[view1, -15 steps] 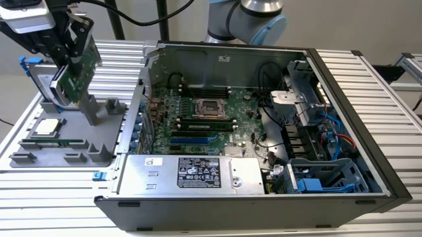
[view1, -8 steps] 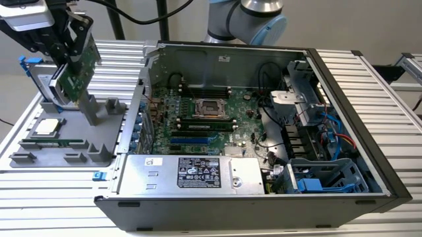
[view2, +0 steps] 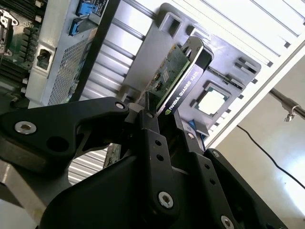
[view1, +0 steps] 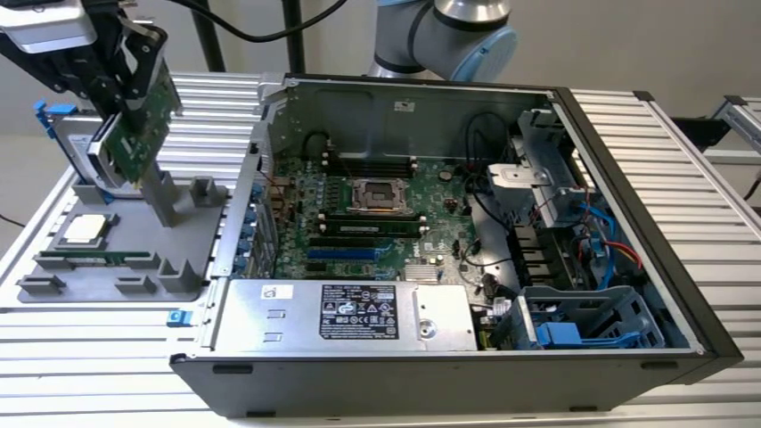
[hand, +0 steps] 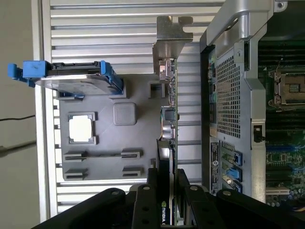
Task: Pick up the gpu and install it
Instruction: 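Pick up the gpu and move the gpu toward the slot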
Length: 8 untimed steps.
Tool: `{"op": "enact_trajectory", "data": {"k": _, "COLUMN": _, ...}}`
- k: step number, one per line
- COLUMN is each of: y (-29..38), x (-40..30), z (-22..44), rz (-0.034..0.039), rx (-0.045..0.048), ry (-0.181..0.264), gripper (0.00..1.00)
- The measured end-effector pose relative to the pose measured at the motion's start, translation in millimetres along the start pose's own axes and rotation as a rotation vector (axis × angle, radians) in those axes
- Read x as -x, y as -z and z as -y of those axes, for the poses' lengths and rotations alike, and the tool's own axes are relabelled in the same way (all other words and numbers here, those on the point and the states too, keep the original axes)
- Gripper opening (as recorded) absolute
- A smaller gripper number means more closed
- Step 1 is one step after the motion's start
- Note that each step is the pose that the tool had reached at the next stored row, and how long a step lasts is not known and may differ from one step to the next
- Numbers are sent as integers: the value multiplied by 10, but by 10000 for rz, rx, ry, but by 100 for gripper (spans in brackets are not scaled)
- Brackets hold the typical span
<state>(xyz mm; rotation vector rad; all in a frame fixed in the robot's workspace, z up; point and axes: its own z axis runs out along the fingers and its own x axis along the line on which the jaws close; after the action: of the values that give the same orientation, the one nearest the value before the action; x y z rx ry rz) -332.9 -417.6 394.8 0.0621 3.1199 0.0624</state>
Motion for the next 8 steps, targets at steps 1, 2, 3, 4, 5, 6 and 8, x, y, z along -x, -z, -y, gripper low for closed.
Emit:
{"op": "enact_trajectory", "data": {"k": 1, "y": 3, "x": 0, "z": 0, "rz": -1, "rx": 0, "ry": 0, "gripper": 0}}
{"op": "enact_trajectory", "data": {"k": 2, "y": 5, "x": 0, "z": 0, "rz": -1, "rx": -1, "ry": 0, "gripper": 0}}
{"op": "enact_trajectory", "data": {"k": 3, "y": 8, "x": 0, "z": 0, "rz": -2, "rx": -1, "ry": 1, "gripper": 0}}
{"op": "enact_trajectory", "data": {"k": 4, "y": 9, "x": 0, "z": 0, "rz": -1, "rx": -1, "ry": 1, "gripper": 0}}
{"op": "enact_trajectory", "data": {"k": 5, "y": 13, "x": 1, "z": 0, "rz": 0, "rx": 1, "ry": 3, "gripper": 0}}
{"op": "enact_trajectory", "data": {"k": 6, "y": 17, "x": 1, "z": 0, "rz": 0, "rx": 0, "ry": 3, "gripper": 0}}
{"op": "enact_trajectory", "data": {"k": 8, "y": 19, "x": 1, "z": 0, "rz": 0, "rx": 0, "ry": 2, "gripper": 0}}
